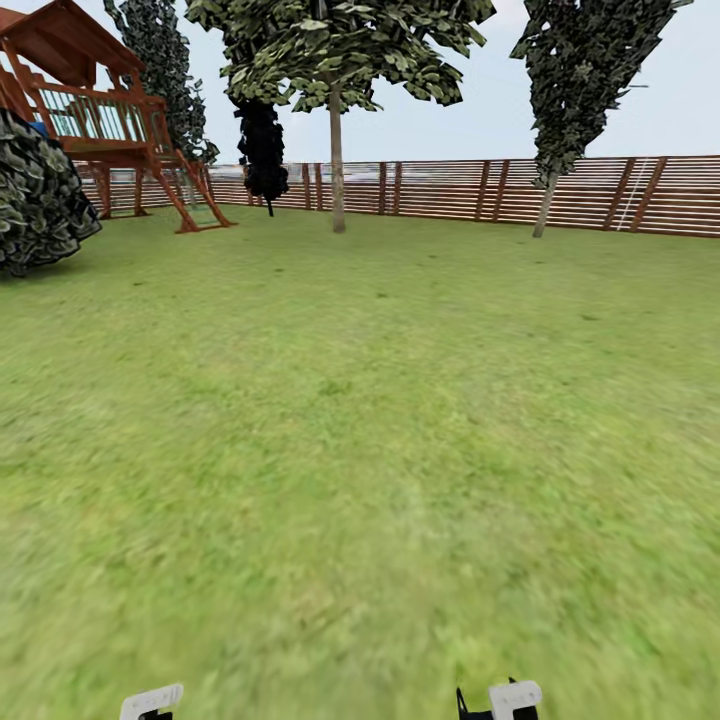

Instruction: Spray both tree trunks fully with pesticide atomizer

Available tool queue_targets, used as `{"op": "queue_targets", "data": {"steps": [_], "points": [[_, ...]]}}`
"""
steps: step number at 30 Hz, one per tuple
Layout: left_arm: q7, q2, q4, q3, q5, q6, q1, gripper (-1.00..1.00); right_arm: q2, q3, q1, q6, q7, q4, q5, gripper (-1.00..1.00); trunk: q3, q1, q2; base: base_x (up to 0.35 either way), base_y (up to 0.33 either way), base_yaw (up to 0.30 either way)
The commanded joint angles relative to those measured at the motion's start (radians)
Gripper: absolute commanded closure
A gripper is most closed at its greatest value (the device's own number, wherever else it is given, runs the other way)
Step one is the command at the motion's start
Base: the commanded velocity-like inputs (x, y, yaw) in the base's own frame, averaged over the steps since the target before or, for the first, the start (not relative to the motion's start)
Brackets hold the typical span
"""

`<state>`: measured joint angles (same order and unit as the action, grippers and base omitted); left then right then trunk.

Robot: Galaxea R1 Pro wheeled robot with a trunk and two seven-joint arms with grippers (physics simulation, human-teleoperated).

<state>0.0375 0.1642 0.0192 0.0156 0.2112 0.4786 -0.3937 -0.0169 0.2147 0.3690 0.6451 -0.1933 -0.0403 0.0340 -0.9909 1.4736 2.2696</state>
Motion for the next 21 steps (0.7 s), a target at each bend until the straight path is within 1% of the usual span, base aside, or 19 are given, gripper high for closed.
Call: {"op": "queue_targets", "data": {"steps": [1, 6, 11, 18, 21], "points": [[0.004, 0.0, -0.001, 0.001, 0.005, 0.003, -0.001, 1.0, 0.0, 0.008, 0.001, 0.001, -0.011, 0.001, 0.004, -1.0, -0.001, 0.0, 0.0, 0.337, 0.0, 0.0], [0.004, 0.0, -0.001, 0.001, 0.005, 0.003, -0.001, 1.0, 0.005, 0.006, 0.001, 0.0, -0.013, 0.0, 0.003, -1.0, -0.001, 0.0, 0.0, 0.337, 0.0, 0.025], [0.004, 0.001, -0.001, 0.001, 0.005, 0.003, -0.001, 1.0, 0.006, 0.005, 0.001, 0.0, -0.014, 0.0, 0.003, -1.0, -0.001, 0.0, 0.0, 0.337, 0.0, 0.188], [0.004, 0.0, -0.001, 0.001, 0.005, 0.002, -0.001, 1.0, 0.006, 0.004, 0.001, 0.0, -0.014, 0.0, 0.003, -1.0, -0.001, 0.0, 0.0, 0.337, 0.0, 0.019], [0.004, 0.0, -0.001, 0.001, 0.005, 0.002, -0.001, 1.0, 0.012, 0.0, 0.001, 0.001, -0.015, 0.0, 0.0, -1.0, -0.001, 0.0, 0.0, 0.337, 0.0, 0.0]]}}
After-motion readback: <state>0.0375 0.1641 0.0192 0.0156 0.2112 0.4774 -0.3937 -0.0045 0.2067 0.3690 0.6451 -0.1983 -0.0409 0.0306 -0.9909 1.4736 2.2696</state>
